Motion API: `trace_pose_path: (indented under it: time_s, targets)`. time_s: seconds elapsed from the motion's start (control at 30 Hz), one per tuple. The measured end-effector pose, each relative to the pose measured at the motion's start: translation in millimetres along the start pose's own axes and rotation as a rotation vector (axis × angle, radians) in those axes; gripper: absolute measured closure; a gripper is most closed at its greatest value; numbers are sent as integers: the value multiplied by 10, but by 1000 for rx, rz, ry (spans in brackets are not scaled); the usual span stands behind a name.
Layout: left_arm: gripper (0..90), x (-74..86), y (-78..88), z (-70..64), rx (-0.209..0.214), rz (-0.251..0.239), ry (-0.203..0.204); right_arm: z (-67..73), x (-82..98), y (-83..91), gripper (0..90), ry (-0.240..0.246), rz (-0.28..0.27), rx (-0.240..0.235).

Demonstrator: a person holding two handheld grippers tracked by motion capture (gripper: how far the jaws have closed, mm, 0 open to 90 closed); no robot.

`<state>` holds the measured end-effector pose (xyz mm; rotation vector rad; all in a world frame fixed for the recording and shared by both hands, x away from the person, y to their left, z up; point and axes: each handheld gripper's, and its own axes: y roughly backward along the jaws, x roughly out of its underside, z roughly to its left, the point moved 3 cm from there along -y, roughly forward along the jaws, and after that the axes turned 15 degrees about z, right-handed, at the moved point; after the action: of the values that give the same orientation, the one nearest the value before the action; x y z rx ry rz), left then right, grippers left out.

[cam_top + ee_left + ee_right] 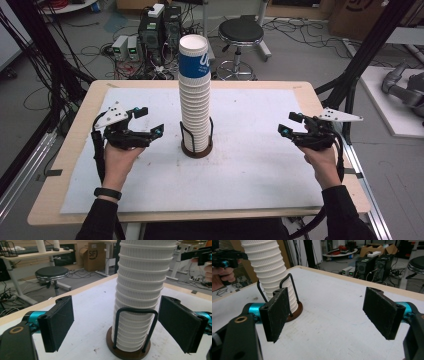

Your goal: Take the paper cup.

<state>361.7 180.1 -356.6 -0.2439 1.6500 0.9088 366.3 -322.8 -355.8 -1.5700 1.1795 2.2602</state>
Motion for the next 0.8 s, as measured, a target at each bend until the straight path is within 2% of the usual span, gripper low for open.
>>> trace_pose_path:
  time_s: [0.47, 0.63, 0.67, 0.8]
  targets:
    - [135, -105, 29, -42, 42, -5, -17, -3, -2, 1, 219, 3, -2, -11]
    - [135, -186, 13, -85, 75, 5, -26, -13, -3, 2, 220, 1, -1, -12]
    - [134, -231, 12, -107, 123, -2, -25, -19, -7, 1, 224, 1, -1, -11]
    - [135, -315, -6, -131, 139, -3, -34, -23, -20, 1, 224, 4, -5, -9]
